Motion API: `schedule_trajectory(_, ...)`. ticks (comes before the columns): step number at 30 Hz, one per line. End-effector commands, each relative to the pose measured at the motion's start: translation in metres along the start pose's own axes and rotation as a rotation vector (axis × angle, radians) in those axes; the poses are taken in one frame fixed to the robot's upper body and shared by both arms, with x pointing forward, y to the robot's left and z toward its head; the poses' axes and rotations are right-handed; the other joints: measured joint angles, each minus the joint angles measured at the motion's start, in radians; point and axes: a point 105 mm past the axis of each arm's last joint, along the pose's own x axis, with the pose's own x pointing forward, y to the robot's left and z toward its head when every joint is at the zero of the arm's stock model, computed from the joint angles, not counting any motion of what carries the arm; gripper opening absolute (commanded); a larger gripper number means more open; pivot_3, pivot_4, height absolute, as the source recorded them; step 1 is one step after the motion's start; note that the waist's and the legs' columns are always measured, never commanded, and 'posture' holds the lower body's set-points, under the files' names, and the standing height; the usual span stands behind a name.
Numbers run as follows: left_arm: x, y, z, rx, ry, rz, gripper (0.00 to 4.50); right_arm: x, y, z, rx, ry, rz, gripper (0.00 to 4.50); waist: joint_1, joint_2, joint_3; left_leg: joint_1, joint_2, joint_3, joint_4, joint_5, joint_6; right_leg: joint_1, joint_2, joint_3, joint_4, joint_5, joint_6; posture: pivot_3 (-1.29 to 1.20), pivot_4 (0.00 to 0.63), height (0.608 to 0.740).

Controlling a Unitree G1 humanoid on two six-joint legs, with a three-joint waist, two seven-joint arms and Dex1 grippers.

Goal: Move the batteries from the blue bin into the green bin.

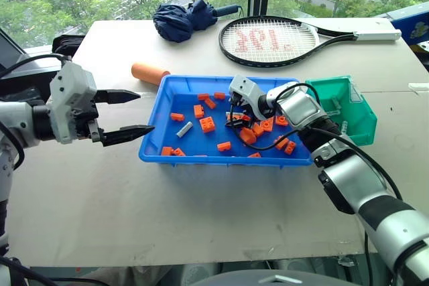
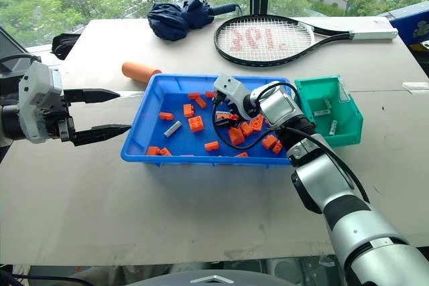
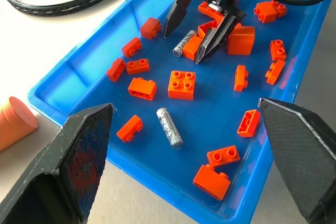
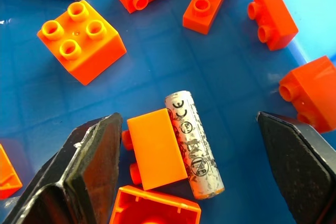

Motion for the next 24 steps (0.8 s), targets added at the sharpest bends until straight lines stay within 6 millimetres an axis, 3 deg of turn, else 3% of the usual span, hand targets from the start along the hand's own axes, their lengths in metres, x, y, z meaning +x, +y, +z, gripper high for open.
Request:
schedule_trajectory(1, -0.005, 0.002, 0.009, 0.044, -0.007, 0.015, 4.5, -0.006, 0.002, 0.011, -0.049, -0.016, 0.01, 2.33, 0.0, 0.0, 0.0, 0.0, 0.0, 0.0, 0.0, 0.0, 0.0, 0.0, 0.0, 0.0, 0.0, 0.0, 0.0, 0.0, 0.15, 0.74)
schedule_trajectory(3, -0.004, 0.002, 0.009, 0.042, -0.008, 0.014, 4.5, -0.007, 0.002, 0.01, -0.051, -0.013, 0.015, 1.46, 0.0, 0.0, 0.0, 0.0, 0.0, 0.0, 0.0, 0.0, 0.0, 0.0, 0.0, 0.0, 0.0, 0.0, 0.0, 0.0, 0.15, 0.74)
schedule_trajectory(5, -0.003, 0.002, 0.008, 0.041, -0.009, 0.012, 4.5, -0.009, 0.002, 0.01, -0.056, -0.014, 0.017, 1.22, 0.0, 0.0, 0.0, 0.0, 0.0, 0.0, 0.0, 0.0, 0.0, 0.0, 0.0, 0.0, 0.0, 0.0, 0.0, 0.0, 0.15, 0.74)
schedule_trajectory(7, -0.002, 0.002, 0.008, 0.041, -0.011, 0.011, 4.5, -0.011, 0.003, 0.012, -0.061, -0.017, 0.02, 0.35, 0.0, 0.0, 0.0, 0.0, 0.0, 0.0, 0.0, 0.0, 0.0, 0.0, 0.0, 0.0, 0.0, 0.0, 0.0, 0.0, 0.15, 0.74)
schedule_trajectory(9, -0.002, 0.003, 0.008, 0.041, -0.012, 0.01, 4.5, -0.013, 0.005, 0.013, -0.067, -0.024, 0.028, 0.03, 0.0, 0.0, 0.0, 0.0, 0.0, 0.0, 0.0, 0.0, 0.0, 0.0, 0.0, 0.0, 0.0, 0.0, 0.0, 0.0, 0.15, 0.74)
schedule_trajectory(19, 0.0, 0.004, 0.009, 0.048, -0.012, 0.003, 4.5, -0.023, 0.006, 0.018, -0.11, -0.041, 0.026, 0.03, 0.001, 0.0, 0.0, 0.0, 0.0, 0.0, 0.0, 0.0, 0.0, 0.0, 0.0, 0.0, 0.0, 0.0, 0.0, 0.0, 0.15, 0.74)
schedule_trajectory(21, 0.0, 0.005, 0.009, 0.05, -0.011, 0.003, 4.5, -0.027, 0.005, 0.023, -0.124, -0.061, 0.017, 0.56, 0.001, 0.0, 0.0, 0.0, 0.0, 0.0, 0.0, 0.0, 0.0, 0.0, 0.0, 0.0, 0.0, 0.0, 0.0, 0.0, 0.15, 0.74)
schedule_trajectory(24, 0.0, 0.004, 0.008, 0.049, -0.01, 0.002, 4.5, -0.031, -0.001, 0.029, -0.13, -0.081, -0.029, 1.72, 0.001, 0.0, 0.0, 0.0, 0.0, 0.0, 0.0, 0.0, 0.0, 0.0, 0.0, 0.0, 0.0, 0.0, 0.0, 0.0, 0.15, 0.74)
